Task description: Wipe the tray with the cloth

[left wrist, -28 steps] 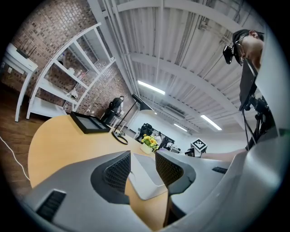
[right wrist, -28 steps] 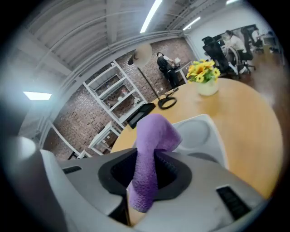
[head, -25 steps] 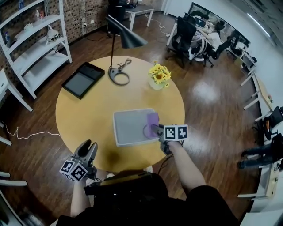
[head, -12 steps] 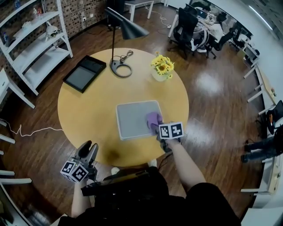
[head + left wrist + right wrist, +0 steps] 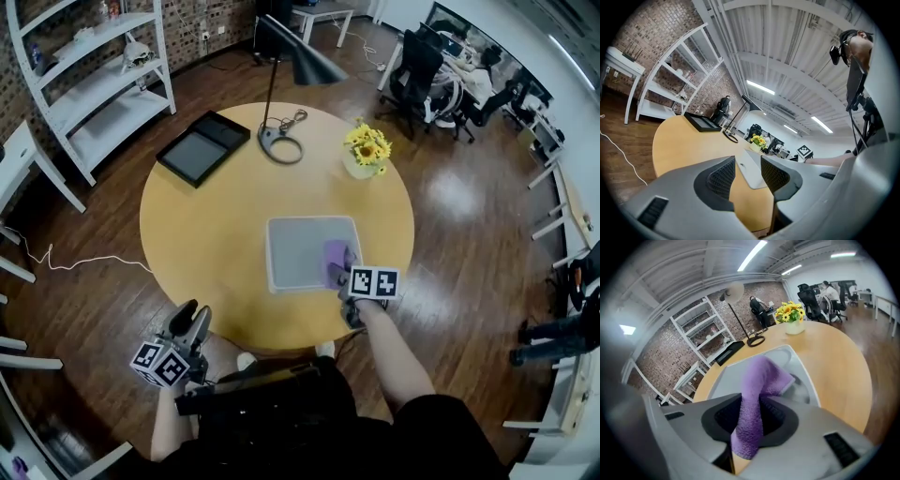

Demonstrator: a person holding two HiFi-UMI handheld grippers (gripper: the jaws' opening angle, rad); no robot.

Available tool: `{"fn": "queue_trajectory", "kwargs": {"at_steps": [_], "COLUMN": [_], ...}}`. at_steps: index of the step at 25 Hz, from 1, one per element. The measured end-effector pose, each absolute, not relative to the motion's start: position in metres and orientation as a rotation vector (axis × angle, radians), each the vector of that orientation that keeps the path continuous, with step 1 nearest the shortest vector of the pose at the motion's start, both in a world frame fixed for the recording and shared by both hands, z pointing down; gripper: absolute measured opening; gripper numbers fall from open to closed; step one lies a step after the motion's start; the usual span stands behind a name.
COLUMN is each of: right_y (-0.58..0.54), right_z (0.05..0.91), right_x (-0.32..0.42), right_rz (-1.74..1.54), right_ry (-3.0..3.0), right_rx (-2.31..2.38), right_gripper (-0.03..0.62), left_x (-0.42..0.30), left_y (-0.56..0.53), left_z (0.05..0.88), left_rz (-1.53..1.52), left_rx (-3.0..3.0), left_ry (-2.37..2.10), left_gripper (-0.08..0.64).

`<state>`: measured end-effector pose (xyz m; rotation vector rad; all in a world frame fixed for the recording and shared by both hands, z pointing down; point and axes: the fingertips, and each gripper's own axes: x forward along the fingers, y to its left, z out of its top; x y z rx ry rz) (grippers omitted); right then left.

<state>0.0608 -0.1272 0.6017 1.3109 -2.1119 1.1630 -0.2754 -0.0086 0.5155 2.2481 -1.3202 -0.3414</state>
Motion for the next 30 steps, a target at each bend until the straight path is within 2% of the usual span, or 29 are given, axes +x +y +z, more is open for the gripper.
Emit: {"fn": "queue_trajectory", "kwargs": {"at_steps": [4,11,20,30], "right_y": [-0.123,-0.105,-0.104,-0.103], "right_z": [0.601,0.612,0.607,0.608], "right_x": [0.052,-0.001,-0.063,-0.088], "right_rz": [0.962,0.807,0.970,0.860], "right_ry": [-2.087,-2.036,-2.120,-2.138], "right_rx": [1.313,1.122,0.979,1.053], "right_gripper": [0.091,0.091,0.091,0.091], "left_x": [-0.276,-0.286,-0.306,-0.337], "left_y": [-0.005,0.001,0.019,0.031], "left_z": [0.514,0.508,0.510,0.510], "left_rz": [-0.334,-0.324,-0.343,-0.365], "left_rx": [2.262,2.287,2.258,2.228], "left_ry": [-1.300,-1.286,-1.328,-1.404], "left_gripper": [0.161,0.161,0.161,0.161]}}
